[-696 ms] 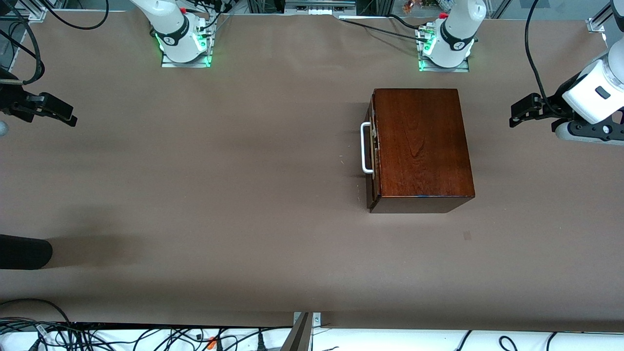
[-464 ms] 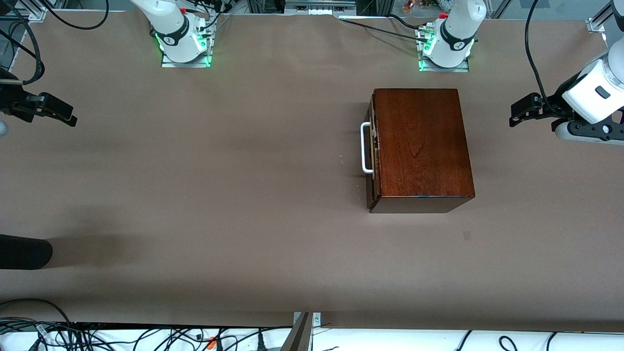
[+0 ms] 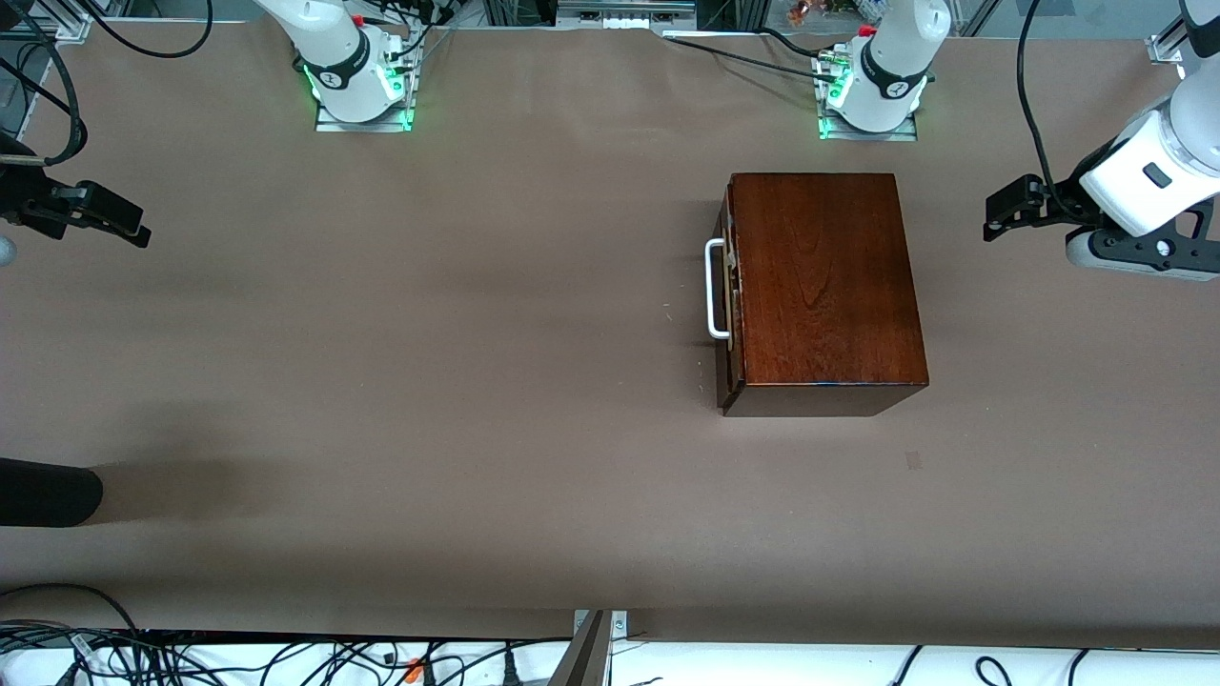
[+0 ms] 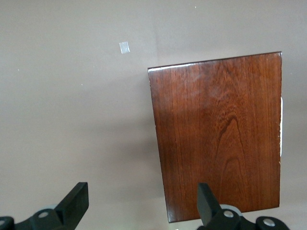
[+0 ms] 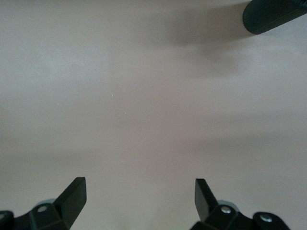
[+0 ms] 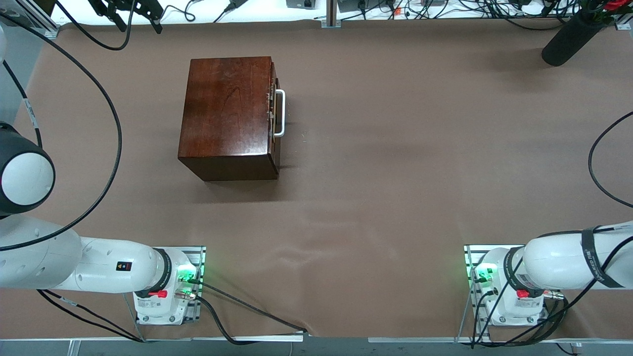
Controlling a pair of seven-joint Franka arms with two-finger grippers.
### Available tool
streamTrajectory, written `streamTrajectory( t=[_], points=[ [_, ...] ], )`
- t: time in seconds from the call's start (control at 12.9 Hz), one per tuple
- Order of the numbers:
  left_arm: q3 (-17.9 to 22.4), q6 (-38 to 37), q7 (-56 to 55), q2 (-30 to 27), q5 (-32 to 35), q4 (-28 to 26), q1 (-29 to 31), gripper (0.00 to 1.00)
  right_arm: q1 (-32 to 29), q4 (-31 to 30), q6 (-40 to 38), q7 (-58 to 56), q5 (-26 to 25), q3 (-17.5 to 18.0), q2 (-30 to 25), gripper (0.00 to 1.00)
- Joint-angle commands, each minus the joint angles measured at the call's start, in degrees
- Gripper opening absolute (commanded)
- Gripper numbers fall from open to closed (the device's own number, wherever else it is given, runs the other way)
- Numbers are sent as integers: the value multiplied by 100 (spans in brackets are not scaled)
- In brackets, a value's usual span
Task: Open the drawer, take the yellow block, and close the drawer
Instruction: 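Move the left gripper to the white drawer handle of the wooden box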
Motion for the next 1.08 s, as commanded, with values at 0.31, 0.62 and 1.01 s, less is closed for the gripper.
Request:
streamTrajectory(
  t=[0.31, 0.62, 1.01],
  points=[
    [-454, -377, -81, 139, 62, 200, -73, 100, -71, 42, -14, 3, 79, 47, -39, 100],
    [-1534, -167, -1205, 683, 114, 218, -222, 100, -71, 42, -32, 3, 79, 47, -39, 100],
    [-1677, 1150, -2863, 1517, 150, 209, -1275, 100, -71, 42, -32, 3, 79, 47, -30, 100]
  ],
)
